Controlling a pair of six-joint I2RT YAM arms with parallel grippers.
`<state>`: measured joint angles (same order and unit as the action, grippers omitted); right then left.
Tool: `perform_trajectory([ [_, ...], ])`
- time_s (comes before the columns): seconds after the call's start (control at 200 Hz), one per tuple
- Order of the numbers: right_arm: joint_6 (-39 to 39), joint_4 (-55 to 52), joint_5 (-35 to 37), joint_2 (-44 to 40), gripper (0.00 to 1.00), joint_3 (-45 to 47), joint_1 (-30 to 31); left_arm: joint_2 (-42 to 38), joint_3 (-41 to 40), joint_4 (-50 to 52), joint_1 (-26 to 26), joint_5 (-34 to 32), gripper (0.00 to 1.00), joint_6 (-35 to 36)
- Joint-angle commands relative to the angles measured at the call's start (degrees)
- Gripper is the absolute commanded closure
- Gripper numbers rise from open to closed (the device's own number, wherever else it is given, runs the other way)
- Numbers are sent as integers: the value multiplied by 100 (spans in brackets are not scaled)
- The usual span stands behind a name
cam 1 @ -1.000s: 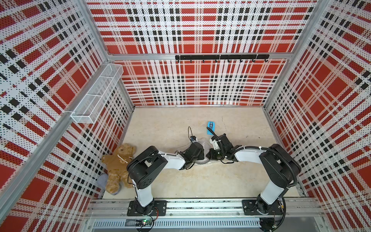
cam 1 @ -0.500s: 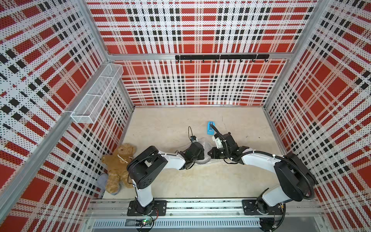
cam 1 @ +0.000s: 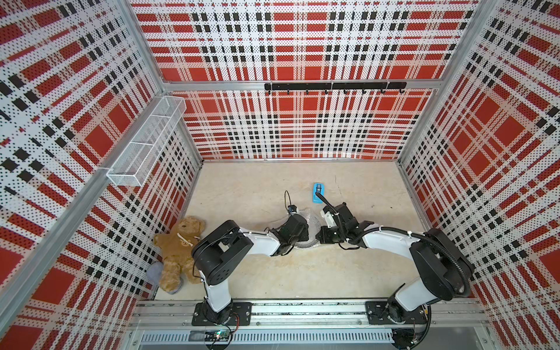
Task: Wrap dinner plates in bubble wrap
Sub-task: Stick the tape on the bubble wrap.
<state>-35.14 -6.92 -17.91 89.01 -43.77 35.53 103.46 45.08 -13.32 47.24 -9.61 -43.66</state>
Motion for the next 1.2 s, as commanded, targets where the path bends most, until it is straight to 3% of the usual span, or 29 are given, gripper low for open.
perform_trajectory([
  [0.0, 135, -118, 56, -11, 100, -28, 102, 392, -289, 1403, 180, 530, 100, 5],
  [0.215, -5, -21, 68, 318, 100, 100, 230, 366, -315, 1402, 180, 508, 100, -11],
  [0.411, -121, 112, -48, 148, 100, -502, 128, 364, -316, 1368, 180, 535, 100, 14],
  [0.751, -474, 457, 93, 1607, 100, -861, 78, 334, -359, 1306, 180, 565, 100, 24],
  [1.052, -592, 673, -142, 1432, 100, -1336, -12, 298, -391, 1234, 180, 598, 100, 60],
  [1.197, -638, 837, -8, 1948, 100, -1558, -18, 263, -430, 1177, 171, 618, 100, 70],
])
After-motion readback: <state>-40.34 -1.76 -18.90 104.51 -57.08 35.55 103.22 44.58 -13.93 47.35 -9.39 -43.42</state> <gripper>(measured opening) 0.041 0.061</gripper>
